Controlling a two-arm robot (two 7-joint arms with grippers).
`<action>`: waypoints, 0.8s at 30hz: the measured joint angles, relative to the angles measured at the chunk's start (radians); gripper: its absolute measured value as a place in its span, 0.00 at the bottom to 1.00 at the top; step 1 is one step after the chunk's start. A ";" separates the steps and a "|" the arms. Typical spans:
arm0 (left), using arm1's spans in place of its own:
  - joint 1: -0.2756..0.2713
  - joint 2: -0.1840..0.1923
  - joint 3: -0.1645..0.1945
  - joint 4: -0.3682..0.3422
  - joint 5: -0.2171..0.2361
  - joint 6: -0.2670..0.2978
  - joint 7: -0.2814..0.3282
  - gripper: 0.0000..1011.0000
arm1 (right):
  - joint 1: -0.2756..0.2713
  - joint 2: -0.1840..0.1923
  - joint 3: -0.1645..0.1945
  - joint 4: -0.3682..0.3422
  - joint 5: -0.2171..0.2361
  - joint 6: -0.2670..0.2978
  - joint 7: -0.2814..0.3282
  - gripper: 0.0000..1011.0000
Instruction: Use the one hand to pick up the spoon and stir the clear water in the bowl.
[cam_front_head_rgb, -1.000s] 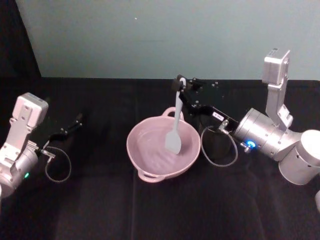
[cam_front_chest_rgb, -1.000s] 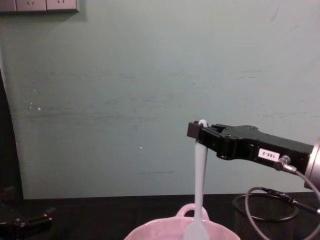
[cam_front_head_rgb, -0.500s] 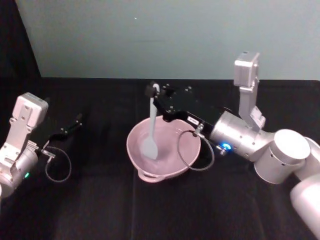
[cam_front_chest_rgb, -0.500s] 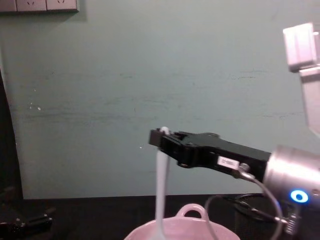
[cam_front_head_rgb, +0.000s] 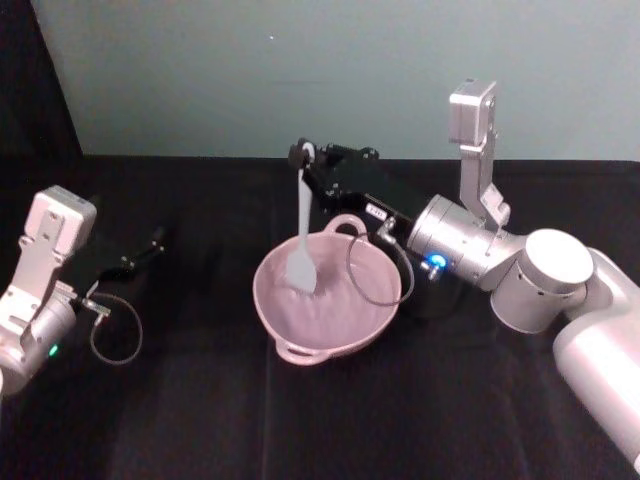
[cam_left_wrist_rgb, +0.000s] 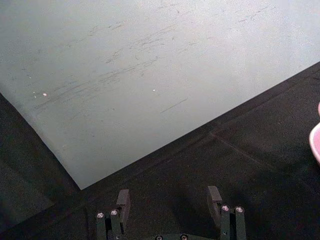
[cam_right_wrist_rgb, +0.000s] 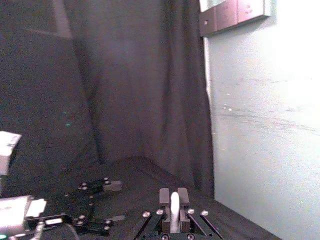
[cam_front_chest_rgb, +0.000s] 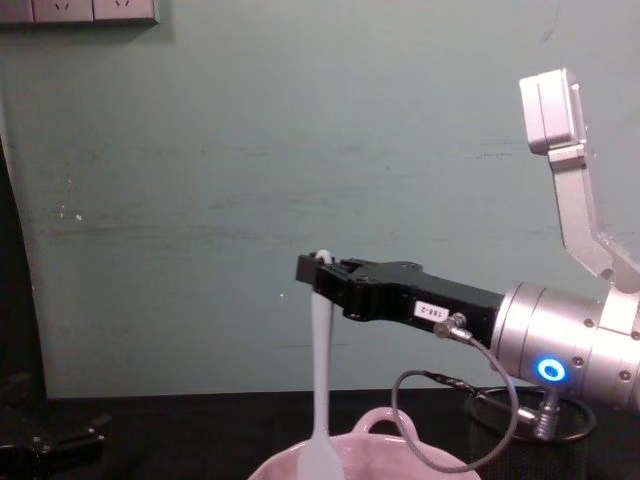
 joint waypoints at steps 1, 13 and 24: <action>0.000 0.000 0.000 0.000 0.000 0.000 0.000 1.00 | 0.000 0.000 0.000 0.000 0.000 0.000 0.000 0.10; 0.000 0.000 0.000 0.000 0.000 0.000 0.000 1.00 | -0.016 0.042 0.053 -0.019 -0.010 -0.007 -0.028 0.10; 0.000 0.000 0.000 0.000 0.000 0.000 0.000 1.00 | -0.101 0.115 0.077 -0.154 -0.022 0.030 -0.054 0.10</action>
